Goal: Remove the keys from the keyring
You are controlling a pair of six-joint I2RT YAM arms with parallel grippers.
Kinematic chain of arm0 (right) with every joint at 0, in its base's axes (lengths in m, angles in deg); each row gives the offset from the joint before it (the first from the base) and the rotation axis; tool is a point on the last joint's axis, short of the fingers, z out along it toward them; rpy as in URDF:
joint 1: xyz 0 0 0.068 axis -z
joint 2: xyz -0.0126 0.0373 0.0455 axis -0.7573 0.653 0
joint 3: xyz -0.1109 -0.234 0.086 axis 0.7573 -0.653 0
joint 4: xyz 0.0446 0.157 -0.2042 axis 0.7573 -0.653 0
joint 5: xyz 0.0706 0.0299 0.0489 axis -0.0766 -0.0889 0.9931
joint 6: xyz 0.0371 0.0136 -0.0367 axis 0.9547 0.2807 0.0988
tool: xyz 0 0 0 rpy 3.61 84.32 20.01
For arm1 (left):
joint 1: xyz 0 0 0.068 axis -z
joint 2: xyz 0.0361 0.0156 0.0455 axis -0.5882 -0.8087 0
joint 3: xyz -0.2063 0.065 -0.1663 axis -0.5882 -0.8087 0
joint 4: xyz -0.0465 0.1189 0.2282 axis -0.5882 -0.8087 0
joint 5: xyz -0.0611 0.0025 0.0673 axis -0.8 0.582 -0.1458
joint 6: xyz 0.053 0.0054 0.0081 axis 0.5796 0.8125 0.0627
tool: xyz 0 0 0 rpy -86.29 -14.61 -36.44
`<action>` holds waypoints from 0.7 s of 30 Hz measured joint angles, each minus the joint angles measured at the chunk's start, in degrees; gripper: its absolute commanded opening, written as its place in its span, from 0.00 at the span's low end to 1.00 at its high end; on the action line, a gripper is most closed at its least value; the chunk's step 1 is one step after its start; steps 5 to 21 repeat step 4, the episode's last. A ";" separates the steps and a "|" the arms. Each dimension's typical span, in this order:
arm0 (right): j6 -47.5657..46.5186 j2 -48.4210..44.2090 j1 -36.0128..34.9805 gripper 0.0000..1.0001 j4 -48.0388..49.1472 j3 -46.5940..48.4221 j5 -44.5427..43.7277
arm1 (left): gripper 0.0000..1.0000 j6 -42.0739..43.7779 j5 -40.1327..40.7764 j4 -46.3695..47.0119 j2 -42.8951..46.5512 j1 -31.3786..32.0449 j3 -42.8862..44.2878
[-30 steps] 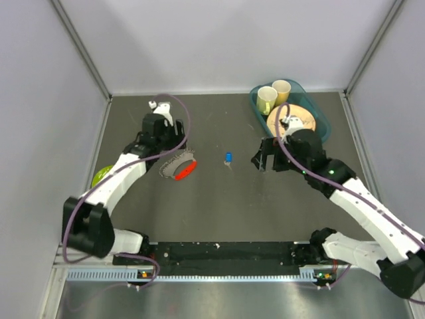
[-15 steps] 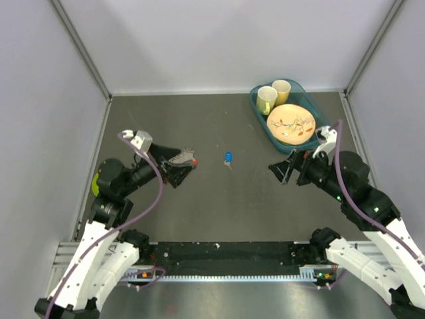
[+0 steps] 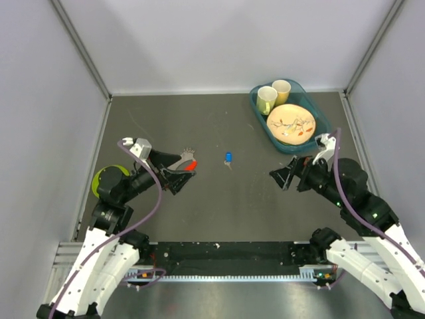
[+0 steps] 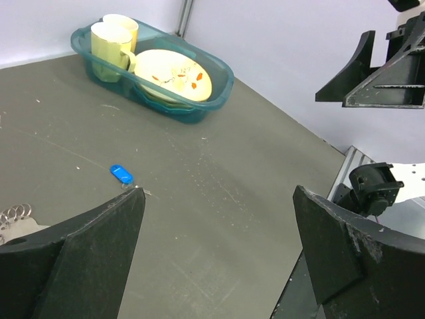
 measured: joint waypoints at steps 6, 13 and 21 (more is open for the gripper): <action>-0.04 -0.39 0.00 0.99 0.07 0.00 -0.07 | 0.99 0.13 0.02 -0.24 -0.44 0.00 0.00; -0.04 -0.39 0.00 0.99 0.07 0.00 -0.07 | 0.99 0.13 0.02 -0.24 -0.44 0.00 0.00; -0.04 -0.39 0.00 0.99 0.07 0.00 -0.07 | 0.99 0.13 0.02 -0.24 -0.44 0.00 0.00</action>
